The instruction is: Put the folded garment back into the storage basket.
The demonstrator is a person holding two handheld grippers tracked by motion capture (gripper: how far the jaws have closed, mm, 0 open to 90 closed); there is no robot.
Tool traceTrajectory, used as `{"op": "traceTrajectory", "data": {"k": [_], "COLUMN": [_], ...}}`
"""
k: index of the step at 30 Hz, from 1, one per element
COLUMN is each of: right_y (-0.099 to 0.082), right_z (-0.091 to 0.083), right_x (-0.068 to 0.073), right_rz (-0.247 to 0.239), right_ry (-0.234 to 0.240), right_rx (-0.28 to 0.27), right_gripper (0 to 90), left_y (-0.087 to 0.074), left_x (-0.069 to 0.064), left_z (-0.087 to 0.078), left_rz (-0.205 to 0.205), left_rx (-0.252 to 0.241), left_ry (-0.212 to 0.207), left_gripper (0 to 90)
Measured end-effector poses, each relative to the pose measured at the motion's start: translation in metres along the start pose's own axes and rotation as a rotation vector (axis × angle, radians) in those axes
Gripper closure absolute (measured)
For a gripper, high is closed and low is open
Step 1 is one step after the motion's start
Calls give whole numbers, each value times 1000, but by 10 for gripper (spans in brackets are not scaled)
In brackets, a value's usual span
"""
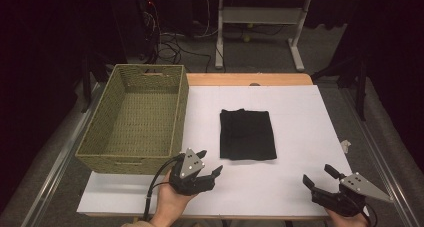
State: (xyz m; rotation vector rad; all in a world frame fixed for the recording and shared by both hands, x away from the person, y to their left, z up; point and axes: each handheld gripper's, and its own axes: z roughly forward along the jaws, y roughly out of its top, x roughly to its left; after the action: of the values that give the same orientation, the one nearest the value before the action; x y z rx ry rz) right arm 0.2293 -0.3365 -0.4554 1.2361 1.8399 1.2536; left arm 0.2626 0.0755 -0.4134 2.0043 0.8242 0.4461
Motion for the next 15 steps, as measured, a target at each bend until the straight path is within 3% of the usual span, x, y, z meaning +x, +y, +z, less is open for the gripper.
{"op": "traceTrajectory", "data": {"k": [15], "right_y": [0], "right_z": [1], "right_x": [1], "right_rz": [-14], "right_ry": [13], "right_rx": [2], "right_gripper": [175], "left_y": [12], "left_x": [8], "left_z": [26], "left_rz": [-62], "left_rx": [53], "left_ry": [-2], "left_gripper": [293]}}
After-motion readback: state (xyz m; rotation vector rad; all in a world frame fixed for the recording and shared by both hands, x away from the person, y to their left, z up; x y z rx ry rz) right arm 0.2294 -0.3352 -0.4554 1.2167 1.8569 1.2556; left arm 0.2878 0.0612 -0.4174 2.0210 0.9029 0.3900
